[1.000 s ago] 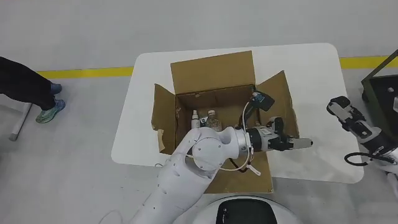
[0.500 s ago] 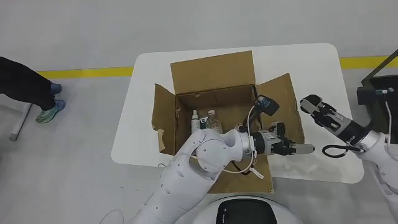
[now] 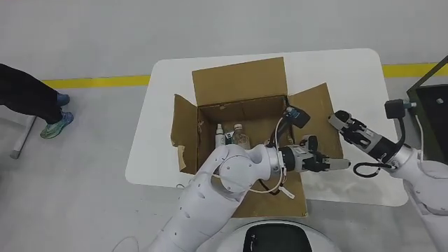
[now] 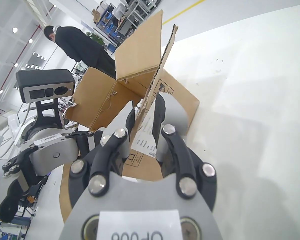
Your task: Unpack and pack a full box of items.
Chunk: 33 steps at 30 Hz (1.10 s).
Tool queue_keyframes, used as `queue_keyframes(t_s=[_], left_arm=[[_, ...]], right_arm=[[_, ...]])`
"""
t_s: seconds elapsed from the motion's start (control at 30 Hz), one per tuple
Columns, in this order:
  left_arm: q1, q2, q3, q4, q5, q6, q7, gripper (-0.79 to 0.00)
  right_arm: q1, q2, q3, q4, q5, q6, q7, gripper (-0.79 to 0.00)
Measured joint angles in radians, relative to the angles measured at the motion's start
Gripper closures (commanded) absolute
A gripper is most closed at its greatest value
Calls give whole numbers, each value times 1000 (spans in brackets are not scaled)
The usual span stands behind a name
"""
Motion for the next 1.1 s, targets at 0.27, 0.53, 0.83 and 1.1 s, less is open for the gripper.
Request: queue_keyframes(t_s=[0.27,0.53,0.83,1.1], left_arm=[[19,13,-47,-28,20,3,9,-785],[67,47,-138,-146,167,8,-29,-785],[102,72,-179,-248,317,8,-72,-785],[141,91,-221,-282,409,11,-91,-785]], right_arm=[[-9,-5,-10,17,11,1,-70,0],[-55,-10,-12,9,7,5,-126,0],[-54,-14,-43,27,-19,8,-133,0],[-42,-15,-48,48,-27,6,-127,-12]])
